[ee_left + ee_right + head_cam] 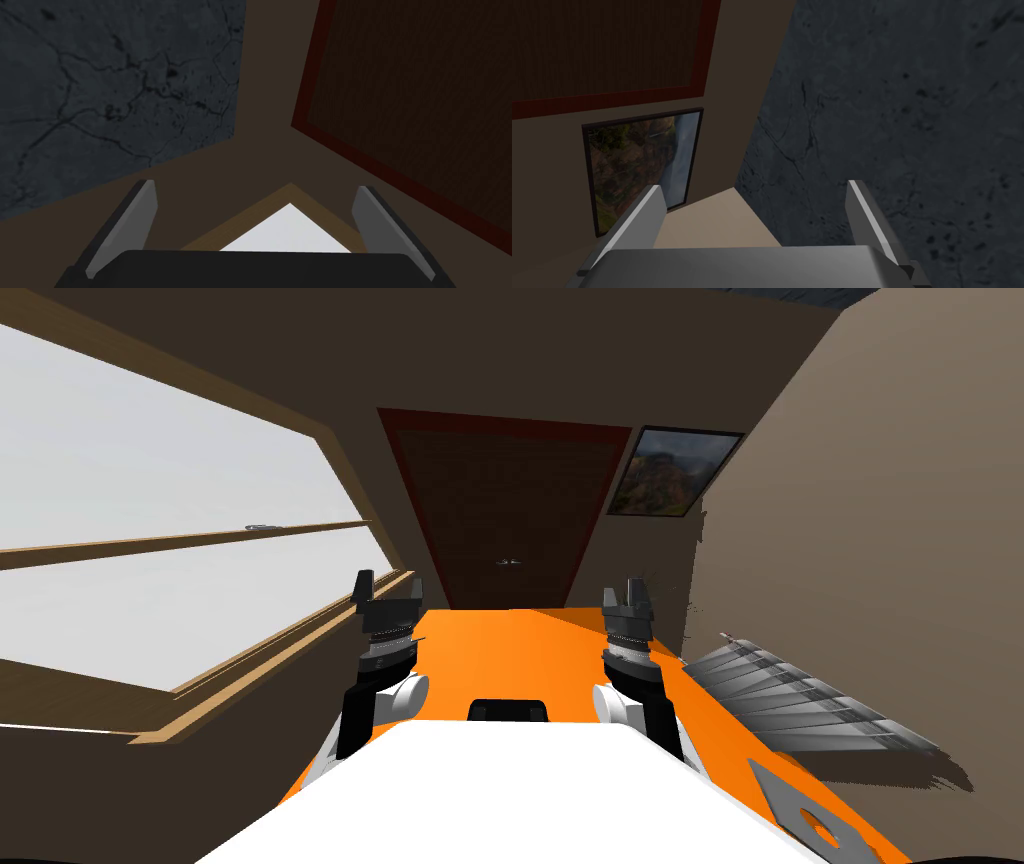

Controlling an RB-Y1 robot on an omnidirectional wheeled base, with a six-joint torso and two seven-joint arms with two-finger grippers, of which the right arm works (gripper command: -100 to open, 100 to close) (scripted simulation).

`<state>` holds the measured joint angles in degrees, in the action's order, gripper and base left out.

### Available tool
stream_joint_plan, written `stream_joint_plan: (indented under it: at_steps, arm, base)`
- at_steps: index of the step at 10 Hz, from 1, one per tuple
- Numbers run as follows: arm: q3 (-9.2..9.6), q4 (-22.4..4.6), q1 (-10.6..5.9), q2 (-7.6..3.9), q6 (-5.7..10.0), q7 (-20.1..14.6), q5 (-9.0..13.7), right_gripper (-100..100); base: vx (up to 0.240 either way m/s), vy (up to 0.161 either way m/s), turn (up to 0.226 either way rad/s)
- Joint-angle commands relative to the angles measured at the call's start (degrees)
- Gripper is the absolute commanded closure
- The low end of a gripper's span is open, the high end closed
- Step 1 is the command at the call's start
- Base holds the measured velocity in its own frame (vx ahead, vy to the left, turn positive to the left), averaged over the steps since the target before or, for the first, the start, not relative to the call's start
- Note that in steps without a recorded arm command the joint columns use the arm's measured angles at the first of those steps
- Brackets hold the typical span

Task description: Pull the door open

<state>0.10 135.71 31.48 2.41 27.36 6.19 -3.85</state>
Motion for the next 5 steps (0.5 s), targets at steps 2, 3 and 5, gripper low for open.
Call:
stream_joint_plan:
  at_steps: [2, 3, 5]
  arm:
    - [-0.19, -3.3, -1.16, -1.18, 0.62, -0.3, 0.6, -100]
    - [-0.27, -4.6, -1.62, -1.62, 0.87, -0.4, 0.8, -100]
    - [-0.36, -6.2, -2.19, -2.1, 1.18, -0.5, 1.1, -100]
  base:
    - [0.102, 0.011, 0.043]
    - [0.132, 0.023, 0.043]
    - [0.102, 0.028, 0.024]
